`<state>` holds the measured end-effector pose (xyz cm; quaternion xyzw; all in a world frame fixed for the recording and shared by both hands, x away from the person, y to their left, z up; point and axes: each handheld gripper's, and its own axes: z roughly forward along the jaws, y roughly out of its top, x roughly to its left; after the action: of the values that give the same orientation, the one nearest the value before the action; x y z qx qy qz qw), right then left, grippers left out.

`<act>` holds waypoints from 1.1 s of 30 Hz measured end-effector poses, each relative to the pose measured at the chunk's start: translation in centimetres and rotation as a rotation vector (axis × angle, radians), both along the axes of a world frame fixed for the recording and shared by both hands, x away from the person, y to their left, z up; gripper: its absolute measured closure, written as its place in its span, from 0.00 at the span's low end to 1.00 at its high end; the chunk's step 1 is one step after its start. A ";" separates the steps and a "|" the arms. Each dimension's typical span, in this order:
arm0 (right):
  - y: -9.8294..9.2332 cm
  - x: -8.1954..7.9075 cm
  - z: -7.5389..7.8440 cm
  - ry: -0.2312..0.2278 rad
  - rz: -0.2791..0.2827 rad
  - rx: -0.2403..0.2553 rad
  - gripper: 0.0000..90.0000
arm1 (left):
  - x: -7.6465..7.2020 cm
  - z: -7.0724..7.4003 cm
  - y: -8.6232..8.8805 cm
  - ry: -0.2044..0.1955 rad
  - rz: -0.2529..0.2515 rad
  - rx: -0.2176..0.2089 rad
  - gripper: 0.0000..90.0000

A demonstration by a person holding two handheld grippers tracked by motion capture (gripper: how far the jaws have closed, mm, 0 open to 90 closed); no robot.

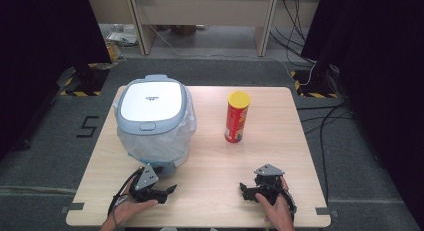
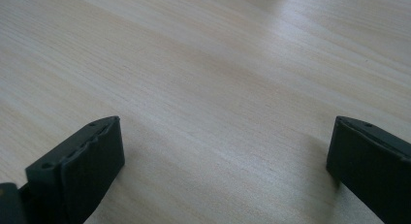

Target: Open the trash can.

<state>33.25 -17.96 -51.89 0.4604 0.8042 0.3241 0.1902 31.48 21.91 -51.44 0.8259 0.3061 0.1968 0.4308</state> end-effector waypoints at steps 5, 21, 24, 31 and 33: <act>0.0 0.0 0.0 0.001 0.000 0.001 0.00 | -0.2 -0.1 -0.4 -0.027 0.000 0.051 0.23; 0.0 0.0 0.0 0.001 0.000 -0.001 0.00 | 0.3 -0.5 -0.5 0.009 -0.019 0.090 0.26; 0.0 0.0 0.0 0.001 0.000 -0.001 0.00 | 0.5 -0.7 -0.6 0.013 -0.021 0.102 0.26; 0.0 0.0 0.0 0.000 0.002 -0.002 0.00 | 1.0 -0.6 -0.7 0.021 -0.016 0.126 0.27; 0.0 0.0 0.0 0.001 0.000 -0.001 0.00 | 1.3 -0.7 -0.7 0.016 0.000 0.118 0.28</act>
<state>33.24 -17.96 -51.88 0.4606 0.8044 0.3234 0.1901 32.78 21.19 -52.14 0.8513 0.2975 0.2079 0.3788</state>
